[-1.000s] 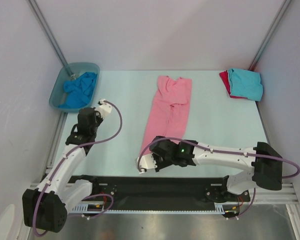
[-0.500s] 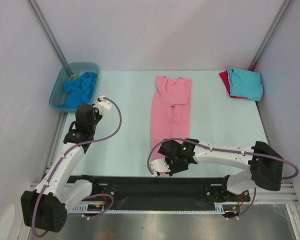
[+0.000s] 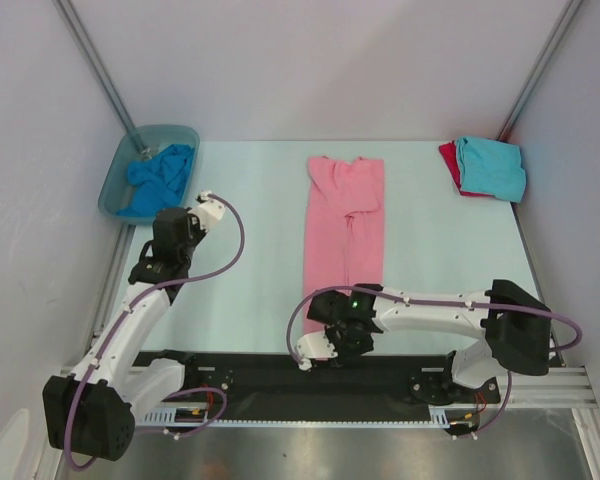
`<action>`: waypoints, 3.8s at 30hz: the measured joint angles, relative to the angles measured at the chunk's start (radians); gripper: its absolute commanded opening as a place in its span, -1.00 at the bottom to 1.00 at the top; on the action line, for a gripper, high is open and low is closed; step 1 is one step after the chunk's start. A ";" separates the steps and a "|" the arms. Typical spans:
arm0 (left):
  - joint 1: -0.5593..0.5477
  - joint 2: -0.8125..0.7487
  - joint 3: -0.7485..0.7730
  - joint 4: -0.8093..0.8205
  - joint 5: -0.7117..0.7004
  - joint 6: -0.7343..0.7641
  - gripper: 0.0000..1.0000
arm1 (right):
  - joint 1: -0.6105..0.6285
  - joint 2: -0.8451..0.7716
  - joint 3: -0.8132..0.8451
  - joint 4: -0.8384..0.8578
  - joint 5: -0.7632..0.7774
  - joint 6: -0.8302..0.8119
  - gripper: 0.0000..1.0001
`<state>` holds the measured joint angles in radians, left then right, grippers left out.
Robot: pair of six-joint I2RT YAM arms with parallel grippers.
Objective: Fold and stack the t-shirts
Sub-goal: Fold the tshirt
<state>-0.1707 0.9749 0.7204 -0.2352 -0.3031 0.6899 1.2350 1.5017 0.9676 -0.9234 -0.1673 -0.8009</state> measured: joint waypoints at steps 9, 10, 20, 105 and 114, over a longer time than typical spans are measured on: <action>-0.012 -0.002 -0.004 -0.032 0.076 0.063 -0.99 | -0.004 -0.072 -0.026 0.050 0.045 0.029 0.15; -0.024 -0.005 -0.010 -0.036 0.080 0.085 -0.99 | -0.007 -0.090 -0.034 0.062 0.058 0.036 0.17; -0.401 -0.115 -0.127 -0.163 0.134 0.210 -0.30 | -0.061 -0.352 -0.214 0.258 0.291 0.120 0.50; -0.624 0.018 0.125 -0.093 -0.131 0.162 0.99 | -0.812 -0.704 -0.072 0.115 0.222 -0.147 1.00; -0.672 0.210 0.303 -0.077 0.079 0.065 0.83 | -0.682 -0.334 0.150 0.116 0.052 0.042 1.00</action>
<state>-0.8429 1.1851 1.0233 -0.3126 -0.2241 0.7547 0.5533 1.1679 1.1175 -0.8070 -0.1150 -0.7593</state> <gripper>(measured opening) 0.927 0.995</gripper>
